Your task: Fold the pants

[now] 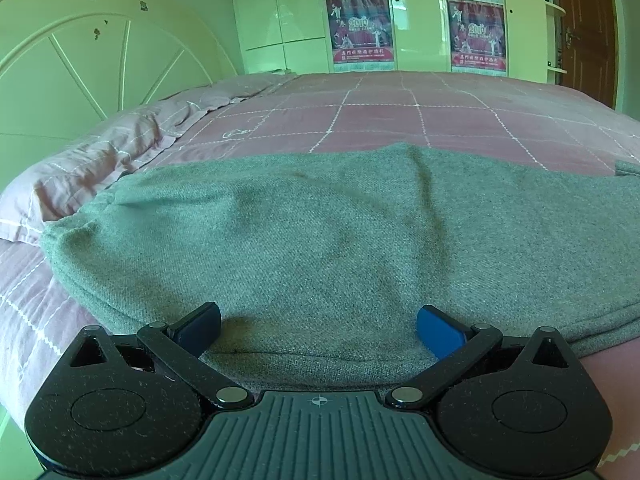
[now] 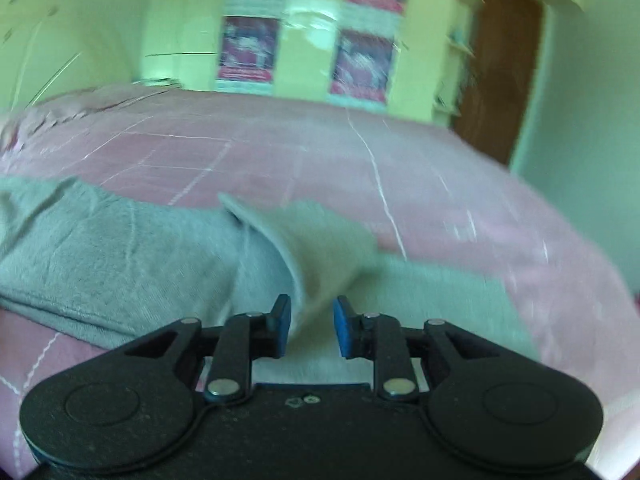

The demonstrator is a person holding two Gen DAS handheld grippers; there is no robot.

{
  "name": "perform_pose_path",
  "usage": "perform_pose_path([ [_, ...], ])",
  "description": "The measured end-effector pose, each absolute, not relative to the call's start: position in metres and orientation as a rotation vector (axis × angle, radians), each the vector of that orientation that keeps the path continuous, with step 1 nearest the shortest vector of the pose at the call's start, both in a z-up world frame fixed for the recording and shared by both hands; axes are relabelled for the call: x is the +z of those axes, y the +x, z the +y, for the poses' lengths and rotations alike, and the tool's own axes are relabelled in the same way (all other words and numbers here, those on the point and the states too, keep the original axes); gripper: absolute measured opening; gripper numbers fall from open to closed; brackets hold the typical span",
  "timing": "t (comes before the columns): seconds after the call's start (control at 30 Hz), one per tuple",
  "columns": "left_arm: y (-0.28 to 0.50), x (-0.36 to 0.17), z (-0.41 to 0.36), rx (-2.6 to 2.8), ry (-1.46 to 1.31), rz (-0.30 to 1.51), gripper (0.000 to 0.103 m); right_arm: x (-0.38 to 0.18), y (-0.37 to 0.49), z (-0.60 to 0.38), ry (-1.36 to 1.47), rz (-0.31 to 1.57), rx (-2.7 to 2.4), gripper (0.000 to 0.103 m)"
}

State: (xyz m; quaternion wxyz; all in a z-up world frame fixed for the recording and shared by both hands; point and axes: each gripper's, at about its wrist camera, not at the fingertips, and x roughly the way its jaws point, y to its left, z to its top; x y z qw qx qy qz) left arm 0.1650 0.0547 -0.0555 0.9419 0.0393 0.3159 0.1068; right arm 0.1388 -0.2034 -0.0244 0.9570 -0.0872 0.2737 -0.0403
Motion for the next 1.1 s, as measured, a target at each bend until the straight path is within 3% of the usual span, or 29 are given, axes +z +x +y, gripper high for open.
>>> perform_pose_path([
  [0.13, 0.165, -0.055, 0.056, 0.211, 0.079, 0.651, 0.103, -0.034, 0.176, -0.172, -0.441, 0.545, -0.061, 0.023],
  [0.17, 0.165, -0.055, 0.056, 0.208, 0.079, 0.653, 0.103, -0.039, 0.187, -0.168, -0.518, 0.556, -0.073, 0.020],
  [0.2, 0.166, -0.054, 0.057, 0.206, 0.079, 0.655, 0.103, -0.042, 0.193, -0.167, -0.572, 0.556, -0.106, 0.003],
  [0.23, 0.166, -0.054, 0.057, 0.204, 0.078, 0.656, 0.103, -0.043, 0.198, -0.171, -0.579, 0.561, -0.145, 0.000],
  [0.33, 0.166, -0.055, 0.057, 0.202, 0.076, 0.650, 0.103, -0.028, 0.189, -0.207, -0.337, 0.592, -0.224, 0.000],
  [0.4, 0.165, -0.057, 0.056, 0.206, 0.076, 0.642, 0.103, -0.027, 0.168, -0.252, 0.029, 0.639, -0.264, 0.000],
  [0.47, 0.164, -0.058, 0.055, 0.207, 0.079, 0.634, 0.103, -0.051, 0.147, -0.293, 0.354, 0.696, -0.274, 0.005],
  [0.53, 0.163, -0.058, 0.055, 0.204, 0.080, 0.633, 0.103, -0.066, 0.135, -0.310, 0.469, 0.696, -0.228, 0.004],
  [0.67, 0.163, -0.057, 0.057, 0.191, 0.077, 0.638, 0.103, -0.046, 0.133, -0.264, 0.035, 0.652, -0.208, 0.033],
  [0.73, 0.163, -0.058, 0.057, 0.197, 0.078, 0.636, 0.103, -0.039, 0.131, -0.236, -0.213, 0.604, -0.170, 0.039],
  [0.9, 0.163, -0.057, 0.060, 0.199, 0.065, 0.637, 0.103, -0.045, 0.146, -0.176, -0.576, 0.542, -0.040, 0.038],
  [1.1, 0.158, -0.051, 0.056, 0.257, 0.077, 0.619, 0.103, -0.063, 0.174, -0.148, -0.660, 0.583, 0.013, 0.034],
])
